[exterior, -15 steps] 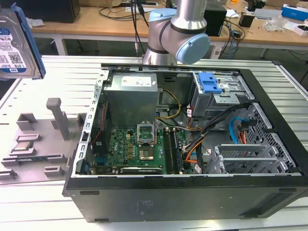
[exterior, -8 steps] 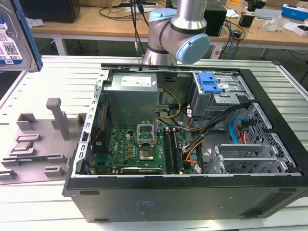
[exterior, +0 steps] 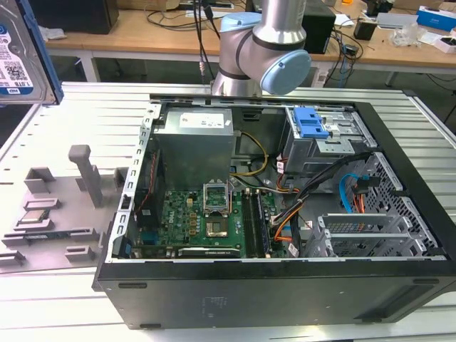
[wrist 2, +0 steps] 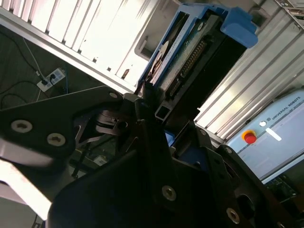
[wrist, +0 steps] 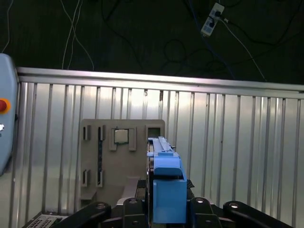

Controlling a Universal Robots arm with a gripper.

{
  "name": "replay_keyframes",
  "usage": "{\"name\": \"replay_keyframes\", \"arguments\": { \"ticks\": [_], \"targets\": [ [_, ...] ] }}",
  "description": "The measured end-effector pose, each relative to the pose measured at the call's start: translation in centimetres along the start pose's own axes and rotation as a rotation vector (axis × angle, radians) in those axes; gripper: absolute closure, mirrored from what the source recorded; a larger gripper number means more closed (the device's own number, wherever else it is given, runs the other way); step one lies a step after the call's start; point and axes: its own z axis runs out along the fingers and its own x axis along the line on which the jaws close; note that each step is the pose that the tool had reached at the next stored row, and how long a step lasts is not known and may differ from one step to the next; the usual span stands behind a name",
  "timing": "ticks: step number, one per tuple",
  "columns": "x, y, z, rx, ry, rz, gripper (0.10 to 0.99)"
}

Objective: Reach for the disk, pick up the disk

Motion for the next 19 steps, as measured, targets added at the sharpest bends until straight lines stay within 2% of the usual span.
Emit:
{"name": "replay_keyframes", "arguments": {
  "ticks": [4, 11, 12, 13, 19],
  "targets": [
    [0.06, -0.98, -0.03, 0.000, 0.0000, 0.000, 0.718],
    [0.23, -3.70, -0.13, 0.000, -0.0001, 0.000, 0.718],
    [0.26, -4.22, -0.15, 0.000, 0.0000, 0.000, 0.718],
    [0.31, -5.14, -0.18, 0.000, -0.0001, 0.000, 0.718],
    [0.49, -8.10, -0.30, 0.000, -0.0001, 0.000, 0.718]
  ]
}}
